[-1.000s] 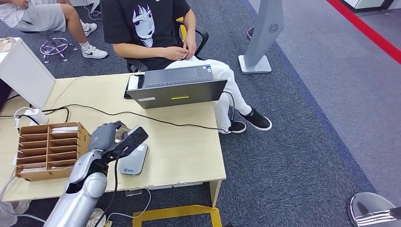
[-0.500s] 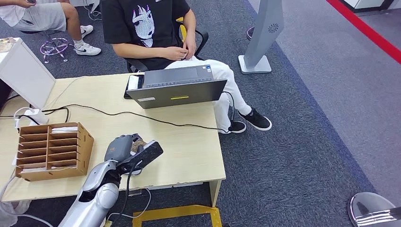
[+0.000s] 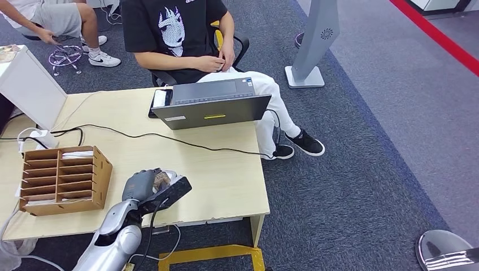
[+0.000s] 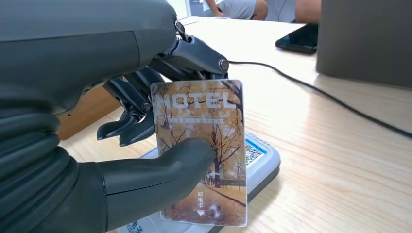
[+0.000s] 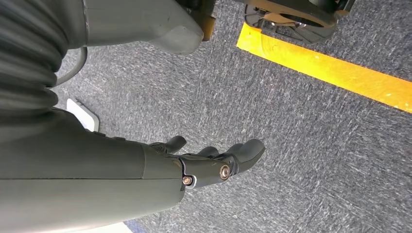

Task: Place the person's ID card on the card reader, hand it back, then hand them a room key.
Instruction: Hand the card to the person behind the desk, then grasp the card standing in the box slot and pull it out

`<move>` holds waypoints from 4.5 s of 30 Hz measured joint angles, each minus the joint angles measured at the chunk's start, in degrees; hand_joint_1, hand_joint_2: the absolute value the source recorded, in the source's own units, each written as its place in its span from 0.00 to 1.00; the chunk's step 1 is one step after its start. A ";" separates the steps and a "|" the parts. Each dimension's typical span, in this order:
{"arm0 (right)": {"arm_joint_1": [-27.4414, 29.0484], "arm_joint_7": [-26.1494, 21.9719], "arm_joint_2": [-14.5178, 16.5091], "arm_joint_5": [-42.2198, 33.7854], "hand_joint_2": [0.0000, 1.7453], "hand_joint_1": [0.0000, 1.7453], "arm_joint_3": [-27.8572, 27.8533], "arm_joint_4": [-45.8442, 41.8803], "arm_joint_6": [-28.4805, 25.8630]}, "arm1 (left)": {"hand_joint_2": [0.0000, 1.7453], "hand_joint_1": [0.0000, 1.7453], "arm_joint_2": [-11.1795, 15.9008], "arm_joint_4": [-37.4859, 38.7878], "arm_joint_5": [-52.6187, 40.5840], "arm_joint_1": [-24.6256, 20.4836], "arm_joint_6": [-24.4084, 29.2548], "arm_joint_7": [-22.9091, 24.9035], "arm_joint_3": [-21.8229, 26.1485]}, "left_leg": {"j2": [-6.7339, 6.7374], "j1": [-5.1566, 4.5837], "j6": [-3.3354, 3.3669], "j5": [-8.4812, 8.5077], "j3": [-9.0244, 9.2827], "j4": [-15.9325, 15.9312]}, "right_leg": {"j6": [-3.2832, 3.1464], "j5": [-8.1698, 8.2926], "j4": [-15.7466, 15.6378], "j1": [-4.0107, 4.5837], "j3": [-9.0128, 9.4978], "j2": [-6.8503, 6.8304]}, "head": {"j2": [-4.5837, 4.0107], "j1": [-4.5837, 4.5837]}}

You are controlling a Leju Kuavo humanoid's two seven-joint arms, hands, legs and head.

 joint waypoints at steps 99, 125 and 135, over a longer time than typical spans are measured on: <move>2.75 -3.16 -0.39 0.73 1.00 0.00 -8.27 -0.05 -2.04 | 1.00 0.00 13.92 -35.63 -10.86 11.12 5.03 -3.36 8.05 | 0.29 0.04 -0.14 0.04 -0.12 -0.06 | -0.08 0.04 0.12 0.03 -0.25 0.29 | 0.00 0.00; 3.93 -4.34 -0.38 -1.44 1.00 0.00 -15.78 -0.04 -2.27 | 1.00 0.00 51.85 -71.17 -28.82 52.59 3.06 26.59 8.92 | 0.17 0.14 -0.29 -0.07 -0.15 -0.12 | -0.28 -0.20 0.14 0.07 -0.28 0.10 | 0.00 0.00; 3.95 -3.73 -0.14 0.65 1.00 0.00 -16.87 -0.20 -2.28 | 1.00 0.00 47.66 -68.94 -26.42 52.04 1.71 27.49 16.07 | 0.14 0.14 -0.29 -0.07 -0.15 -0.12 | -0.28 -0.20 0.14 0.07 -0.28 0.07 | 0.00 0.01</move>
